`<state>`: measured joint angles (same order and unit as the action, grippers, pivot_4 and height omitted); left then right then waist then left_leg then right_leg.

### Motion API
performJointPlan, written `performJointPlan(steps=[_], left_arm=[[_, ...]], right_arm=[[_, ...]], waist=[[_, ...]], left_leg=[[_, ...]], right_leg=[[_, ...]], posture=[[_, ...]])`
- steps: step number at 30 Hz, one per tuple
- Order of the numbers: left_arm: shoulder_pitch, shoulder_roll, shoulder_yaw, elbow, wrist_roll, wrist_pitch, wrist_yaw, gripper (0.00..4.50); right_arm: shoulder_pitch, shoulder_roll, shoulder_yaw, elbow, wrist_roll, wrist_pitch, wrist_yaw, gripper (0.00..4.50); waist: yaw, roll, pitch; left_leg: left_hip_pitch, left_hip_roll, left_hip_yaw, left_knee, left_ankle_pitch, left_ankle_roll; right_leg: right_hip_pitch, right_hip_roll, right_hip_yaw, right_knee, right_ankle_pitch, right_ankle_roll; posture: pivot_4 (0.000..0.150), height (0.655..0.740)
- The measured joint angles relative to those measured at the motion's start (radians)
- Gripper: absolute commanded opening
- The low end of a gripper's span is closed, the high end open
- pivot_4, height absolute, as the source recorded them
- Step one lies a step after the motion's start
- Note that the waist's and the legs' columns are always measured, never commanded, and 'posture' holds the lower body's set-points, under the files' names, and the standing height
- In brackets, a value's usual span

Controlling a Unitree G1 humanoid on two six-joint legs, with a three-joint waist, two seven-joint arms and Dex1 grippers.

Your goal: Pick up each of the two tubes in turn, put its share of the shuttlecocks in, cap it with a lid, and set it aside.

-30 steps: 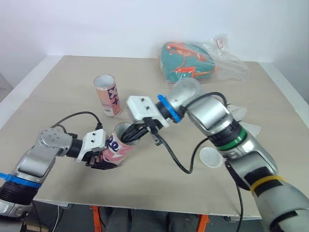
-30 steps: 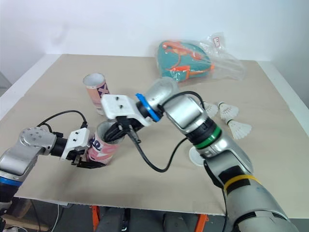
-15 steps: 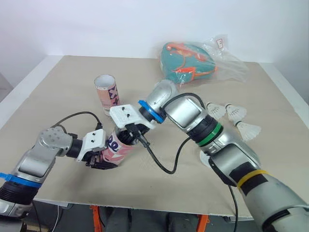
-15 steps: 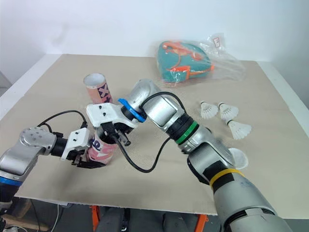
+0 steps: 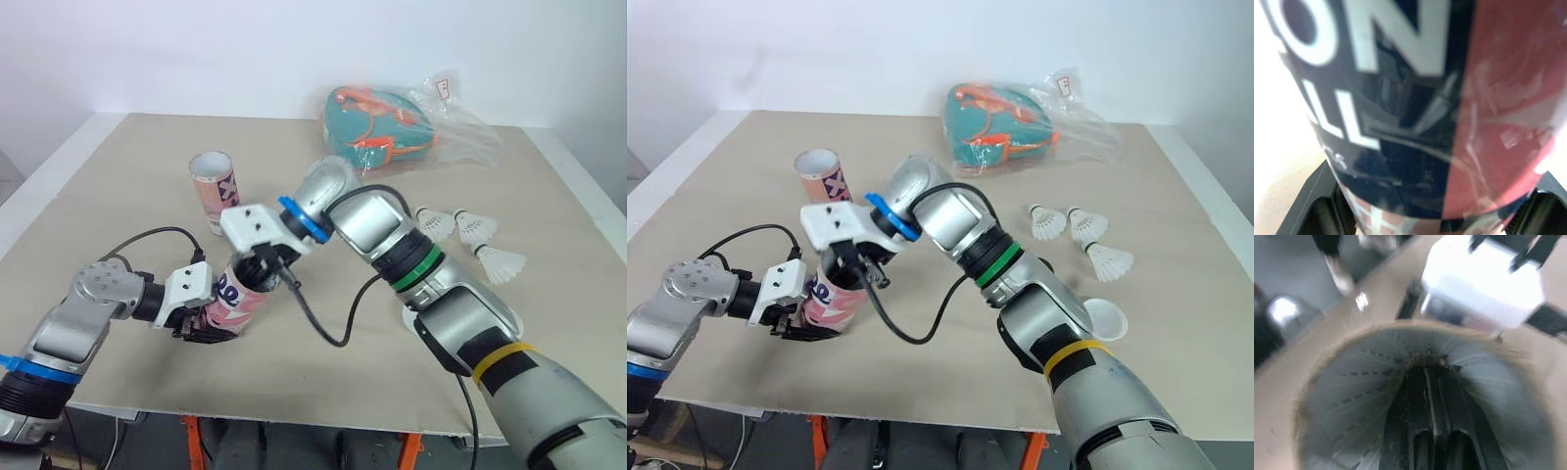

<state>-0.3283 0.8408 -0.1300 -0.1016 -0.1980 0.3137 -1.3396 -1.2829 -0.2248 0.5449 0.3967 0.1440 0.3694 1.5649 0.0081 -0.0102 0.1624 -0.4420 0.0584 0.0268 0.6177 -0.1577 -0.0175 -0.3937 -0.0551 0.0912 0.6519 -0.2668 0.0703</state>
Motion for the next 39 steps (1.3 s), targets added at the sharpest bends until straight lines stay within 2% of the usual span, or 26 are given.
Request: performJointPlan(steps=[6,7,11,14,15,17,21,24,34,39], left_arm=[[0.001,-0.005,-0.001,-0.005,0.0,-0.005,0.003,3.17],[0.002,-0.008,0.001,-0.005,-0.001,-0.012,0.002,3.17],[-0.008,-0.067,0.01,-0.004,-0.016,-0.016,0.033,3.17],[-0.029,-0.122,0.007,-0.012,-0.046,-0.016,0.056,3.17],[-0.048,-0.152,0.006,-0.017,-0.058,-0.013,0.072,3.17],[-0.074,-0.191,0.011,-0.042,-0.091,-0.01,0.095,3.17],[-0.091,-0.26,0.001,-0.071,-0.136,-0.006,0.123,3.17],[-0.081,-0.296,-0.041,-0.013,-0.121,-0.047,0.132,3.17],[-0.089,-0.498,-0.11,0.199,-0.071,-0.21,0.201,3.17],[-0.103,-0.544,-0.125,0.249,-0.044,-0.29,0.218,3.17]], right_arm=[[-0.068,-0.183,-0.099,0.028,0.125,0.025,0.005,0.08],[-0.052,-0.305,-0.129,0.031,0.141,0.02,0.005,0.08],[0.058,-0.443,-0.161,-0.048,0.148,0.002,0.006,0.08],[0.168,-0.525,-0.194,-0.138,0.149,0.005,0.006,0.08],[0.23,-0.565,-0.206,-0.185,0.148,0.01,0.004,0.51],[0.318,-0.62,-0.223,-0.253,0.149,0.026,0.003,1.03],[0.469,-0.744,-0.245,-0.333,0.135,0.019,0.004,3.02],[0.502,-0.792,-0.245,-0.313,0.1,-0.001,0.004,4.48],[0.499,-0.782,-0.202,-0.193,-0.017,-0.068,0.004,4.48],[0.5,-0.781,-0.19,-0.129,-0.084,-0.125,0.004,4.48]], waist=[[0.002,-0.001,0.0],[0.002,0.0,0.0],[0.004,-0.001,0.001],[0.001,-0.003,0.002],[0.0,-0.003,0.003],[0.0,-0.003,0.003],[-0.003,-0.002,0.004],[-0.008,0.0,0.005],[-0.003,0.001,0.005],[-0.002,0.001,0.006]], left_leg=[[-0.001,-0.001,0.0,0.0,0.0,-0.001],[-0.003,-0.001,0.003,0.0,0.0,-0.001],[-0.008,0.0,0.003,0.0,0.001,0.001],[-0.025,0.001,0.002,0.003,0.002,0.002],[-0.027,0.001,0.001,0.002,0.002,0.002],[-0.028,0.002,-0.001,0.002,0.001,0.004],[-0.027,0.004,-0.002,0.0,-0.001,0.007],[-0.025,0.004,-0.002,0.001,-0.001,0.007],[-0.025,0.004,-0.003,0.007,0.002,0.001],[-0.025,0.004,-0.003,0.007,0.003,0.0]], right_leg=[[0.0,-0.003,-0.004,-0.002,-0.001,-0.001],[-0.001,-0.005,-0.004,-0.003,-0.001,-0.001],[-0.004,-0.006,-0.005,-0.004,-0.002,-0.002],[-0.015,-0.003,-0.006,-0.002,0.001,0.005],[-0.018,-0.002,-0.006,-0.002,0.004,0.011],[-0.018,0.002,-0.006,-0.001,0.003,0.012],[-0.017,0.005,-0.006,0.0,-0.001,0.01],[-0.017,0.006,-0.005,0.001,-0.001,0.009],[-0.013,0.006,-0.004,0.001,0.003,0.014],[-0.013,0.006,-0.003,0.001,0.003,0.014]], posture=[[0.15,0.74],[0.15,0.74],[0.15,0.74],[0.15,0.74],[0.15,0.74],[0.15,0.74],[0.15,0.74],[0.15,0.74],[0.15,0.74],[0.15,0.74]])
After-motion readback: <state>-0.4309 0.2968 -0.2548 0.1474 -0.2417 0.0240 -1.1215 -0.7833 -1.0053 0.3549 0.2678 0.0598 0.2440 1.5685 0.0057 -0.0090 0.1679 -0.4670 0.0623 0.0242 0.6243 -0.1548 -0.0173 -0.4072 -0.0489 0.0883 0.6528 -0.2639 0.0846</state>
